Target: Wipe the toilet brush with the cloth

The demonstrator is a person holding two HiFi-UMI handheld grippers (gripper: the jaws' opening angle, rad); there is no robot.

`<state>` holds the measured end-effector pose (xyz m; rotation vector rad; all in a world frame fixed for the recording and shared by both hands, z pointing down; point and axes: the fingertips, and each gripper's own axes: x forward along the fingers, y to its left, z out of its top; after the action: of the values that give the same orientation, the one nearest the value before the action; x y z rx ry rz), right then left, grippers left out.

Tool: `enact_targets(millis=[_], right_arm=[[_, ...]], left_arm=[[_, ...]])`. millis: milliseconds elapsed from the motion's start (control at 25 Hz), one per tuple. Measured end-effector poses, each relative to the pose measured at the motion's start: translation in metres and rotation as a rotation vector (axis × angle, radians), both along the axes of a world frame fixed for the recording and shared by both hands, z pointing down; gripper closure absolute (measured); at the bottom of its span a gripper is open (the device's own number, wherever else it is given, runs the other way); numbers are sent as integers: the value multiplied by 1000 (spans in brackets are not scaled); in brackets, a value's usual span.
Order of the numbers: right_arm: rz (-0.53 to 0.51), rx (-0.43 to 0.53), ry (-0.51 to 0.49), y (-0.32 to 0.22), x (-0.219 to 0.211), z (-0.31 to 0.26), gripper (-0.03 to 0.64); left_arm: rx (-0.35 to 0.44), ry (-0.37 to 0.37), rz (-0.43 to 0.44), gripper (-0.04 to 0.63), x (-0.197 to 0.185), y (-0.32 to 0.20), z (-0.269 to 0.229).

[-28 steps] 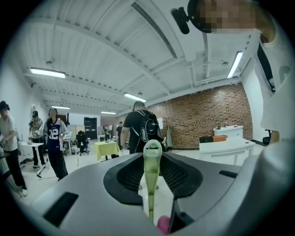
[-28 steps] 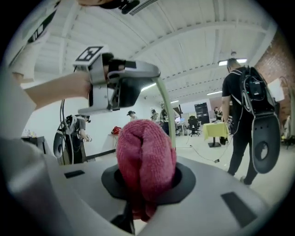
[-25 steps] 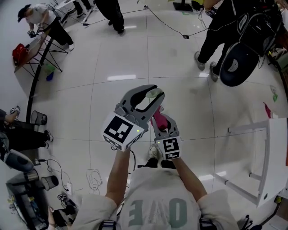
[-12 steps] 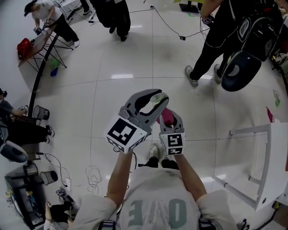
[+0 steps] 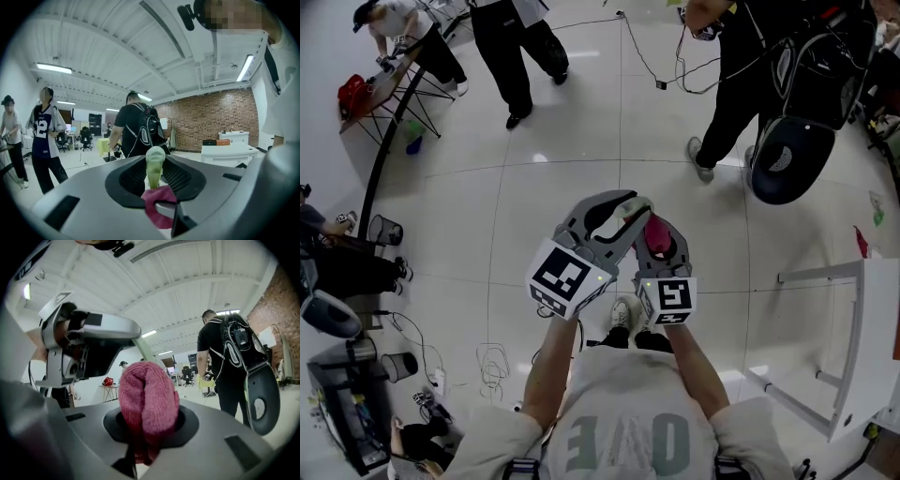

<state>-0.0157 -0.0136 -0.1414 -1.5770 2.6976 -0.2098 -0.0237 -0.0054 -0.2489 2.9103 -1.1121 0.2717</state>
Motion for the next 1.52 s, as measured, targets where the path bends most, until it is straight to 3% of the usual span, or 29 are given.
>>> enact_targets(millis=[240, 400, 640, 960, 1160, 1400, 1520], right_arm=[[-36, 95, -62, 9, -7, -45, 548], [-79, 156, -54, 14, -18, -63, 548], [-129, 169, -68, 19, -20, -66, 548], [-186, 167, -107, 19, -25, -73, 548], [-159, 171, -8, 24, -6, -73, 548], [-32, 135, 95, 6, 46, -73, 548], [13, 112, 115, 1, 64, -70, 548]], left_arm=[[7, -24, -2, 483, 1, -3, 2], [-7, -14, -5, 483, -3, -5, 5], [-18, 13, -6, 483, -3, -5, 7], [-21, 107, -20, 483, -10, -8, 1], [11, 137, -108, 483, -35, -17, -1], [154, 204, -305, 483, -91, -25, -2], [181, 210, -373, 483, -108, -18, 4]])
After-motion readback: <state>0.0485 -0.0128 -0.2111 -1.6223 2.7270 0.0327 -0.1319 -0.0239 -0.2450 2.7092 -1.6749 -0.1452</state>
